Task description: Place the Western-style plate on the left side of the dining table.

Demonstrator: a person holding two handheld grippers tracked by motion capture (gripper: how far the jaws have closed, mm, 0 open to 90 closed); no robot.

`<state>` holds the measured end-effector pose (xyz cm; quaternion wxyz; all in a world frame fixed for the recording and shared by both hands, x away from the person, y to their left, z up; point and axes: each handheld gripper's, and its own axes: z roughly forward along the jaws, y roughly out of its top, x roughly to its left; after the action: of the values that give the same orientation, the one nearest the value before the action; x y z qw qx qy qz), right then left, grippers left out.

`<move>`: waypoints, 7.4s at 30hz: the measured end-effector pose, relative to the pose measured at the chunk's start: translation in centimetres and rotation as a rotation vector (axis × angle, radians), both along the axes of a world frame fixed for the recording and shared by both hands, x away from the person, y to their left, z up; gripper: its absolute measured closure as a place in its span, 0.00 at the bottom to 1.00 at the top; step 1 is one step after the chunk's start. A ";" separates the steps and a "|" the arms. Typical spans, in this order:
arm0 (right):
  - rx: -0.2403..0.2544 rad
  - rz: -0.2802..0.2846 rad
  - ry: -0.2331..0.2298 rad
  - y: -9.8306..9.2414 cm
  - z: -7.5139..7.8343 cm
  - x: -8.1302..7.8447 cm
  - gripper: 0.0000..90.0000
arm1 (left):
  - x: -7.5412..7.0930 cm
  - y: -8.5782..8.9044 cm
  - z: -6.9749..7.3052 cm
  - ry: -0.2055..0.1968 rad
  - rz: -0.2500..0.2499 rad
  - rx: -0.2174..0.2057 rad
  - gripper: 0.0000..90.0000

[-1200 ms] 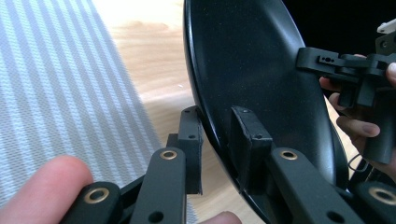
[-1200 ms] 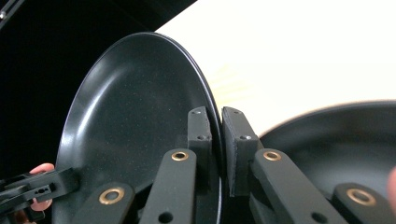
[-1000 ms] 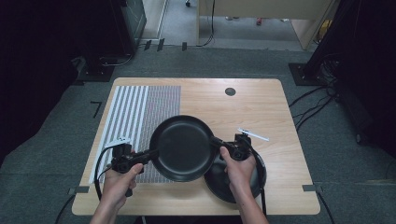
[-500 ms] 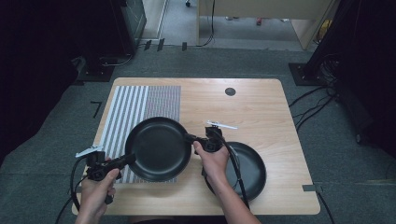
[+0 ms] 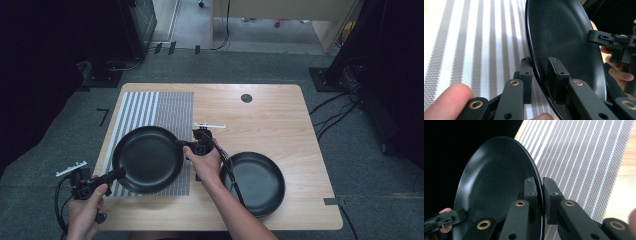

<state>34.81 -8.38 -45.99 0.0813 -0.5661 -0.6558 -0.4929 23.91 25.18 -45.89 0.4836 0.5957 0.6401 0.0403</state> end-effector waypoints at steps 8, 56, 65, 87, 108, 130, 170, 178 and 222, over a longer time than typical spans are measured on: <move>-0.010 -0.026 0.036 1.2 -0.5 2.8 0.92 | 3.3 0.8 -0.5 0.030 0.022 -0.019 0.84; -0.071 -0.189 0.133 2.1 -4.5 11.3 0.93 | 14.8 0.6 -4.7 0.180 0.086 -0.034 0.82; -0.081 -0.166 0.139 2.5 -5.1 11.2 0.92 | 14.8 0.8 -4.9 0.188 0.088 -0.001 0.80; -0.273 -0.204 -0.094 1.4 -0.6 8.5 0.46 | 10.9 -0.6 0.8 0.072 0.052 0.282 0.07; -0.312 -0.110 -0.206 -5.4 2.3 4.0 0.34 | 3.4 -3.5 3.1 -0.089 0.080 0.362 0.03; -0.304 -0.165 -0.254 -14.0 2.7 -1.7 0.32 | -1.1 -5.5 1.4 -0.159 0.103 0.492 0.03; -0.341 -0.388 -0.270 -29.3 -1.3 -10.4 0.32 | 0.2 -4.7 -5.8 -0.096 0.042 0.561 0.03; -0.353 -0.441 -0.262 -32.2 -1.9 -12.0 0.32 | 0.5 -4.7 -5.9 -0.063 0.023 0.556 0.03; -0.664 -0.342 -0.217 -33.4 -6.5 -13.5 0.29 | 0.5 -5.2 -6.0 -0.052 0.014 0.610 0.03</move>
<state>21.29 -41.79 -52.46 -0.2595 -0.6076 -0.6804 -0.3172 24.46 19.95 -51.90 0.2982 0.7078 0.5899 0.2494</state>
